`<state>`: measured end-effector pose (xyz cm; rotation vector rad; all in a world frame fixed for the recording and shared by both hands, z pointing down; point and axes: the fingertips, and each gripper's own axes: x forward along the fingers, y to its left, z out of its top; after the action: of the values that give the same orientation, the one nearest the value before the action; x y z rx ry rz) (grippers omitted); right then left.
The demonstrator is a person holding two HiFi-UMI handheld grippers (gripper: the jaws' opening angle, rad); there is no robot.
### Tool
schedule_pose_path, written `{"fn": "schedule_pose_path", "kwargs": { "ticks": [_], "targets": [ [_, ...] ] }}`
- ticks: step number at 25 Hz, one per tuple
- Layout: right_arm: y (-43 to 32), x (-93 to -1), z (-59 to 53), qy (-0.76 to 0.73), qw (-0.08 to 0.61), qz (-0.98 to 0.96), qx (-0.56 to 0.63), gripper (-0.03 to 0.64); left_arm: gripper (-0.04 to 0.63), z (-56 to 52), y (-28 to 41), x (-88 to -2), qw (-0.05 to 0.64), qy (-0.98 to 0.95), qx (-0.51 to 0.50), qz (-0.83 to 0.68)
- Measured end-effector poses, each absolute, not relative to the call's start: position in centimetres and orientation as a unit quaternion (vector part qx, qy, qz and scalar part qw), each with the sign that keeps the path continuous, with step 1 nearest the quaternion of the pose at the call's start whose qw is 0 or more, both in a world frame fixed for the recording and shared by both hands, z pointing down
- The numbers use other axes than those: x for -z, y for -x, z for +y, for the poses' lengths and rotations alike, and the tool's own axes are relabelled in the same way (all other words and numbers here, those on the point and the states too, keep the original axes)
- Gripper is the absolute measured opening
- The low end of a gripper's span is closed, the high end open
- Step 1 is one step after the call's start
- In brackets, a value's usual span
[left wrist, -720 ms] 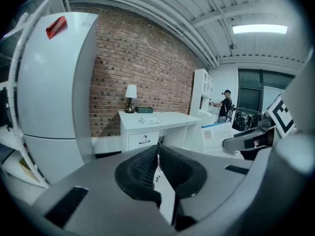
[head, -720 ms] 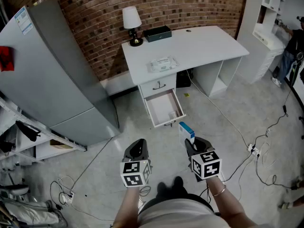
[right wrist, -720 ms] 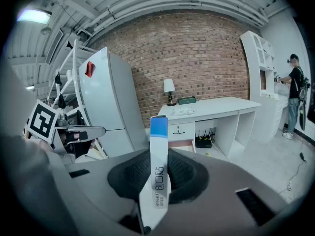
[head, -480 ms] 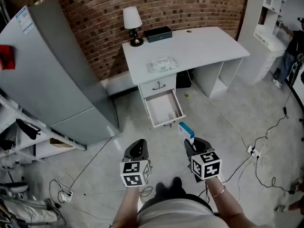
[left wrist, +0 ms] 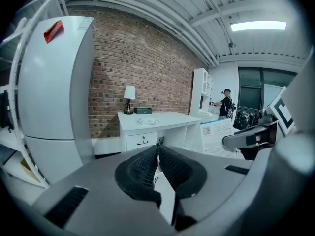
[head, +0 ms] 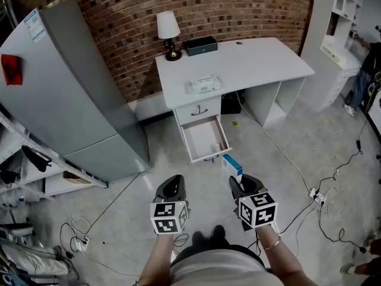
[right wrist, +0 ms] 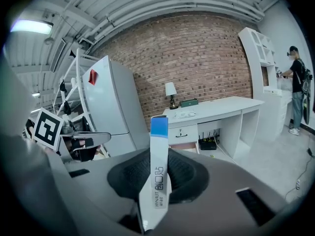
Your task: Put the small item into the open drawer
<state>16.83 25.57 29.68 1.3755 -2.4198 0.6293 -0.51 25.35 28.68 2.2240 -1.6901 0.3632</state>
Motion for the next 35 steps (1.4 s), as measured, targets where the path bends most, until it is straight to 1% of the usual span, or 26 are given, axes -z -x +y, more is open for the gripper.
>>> {"fn": "schedule_pose_path", "kwargs": {
  "ticks": [7, 20, 28, 35],
  "targets": [
    [-18.6, -29.3, 25.0, -0.476, 0.133, -0.84, -0.223, 0.087, 0.029, 24.8, -0.4, -27.9, 0.153, -0.772, -0.122, -0.604],
    [-19.2, -29.6, 24.5, -0.456, 0.131, -0.853, -0.219, 0.087, 0.029, 25.0, -1.4, -27.4, 0.138, -0.763, -0.125, -0.619],
    [-17.5, -30.0, 21.8, -0.453, 0.13, -0.854, -0.221, 0.087, 0.029, 22.5, 0.2, -28.2, 0.147, -0.758, -0.129, -0.622],
    [-14.9, -30.5, 16.2, -0.455, 0.139, -0.852, -0.218, 0.087, 0.029, 16.6, 3.1, -29.4, 0.156, -0.758, -0.126, -0.62]
  ]
}}
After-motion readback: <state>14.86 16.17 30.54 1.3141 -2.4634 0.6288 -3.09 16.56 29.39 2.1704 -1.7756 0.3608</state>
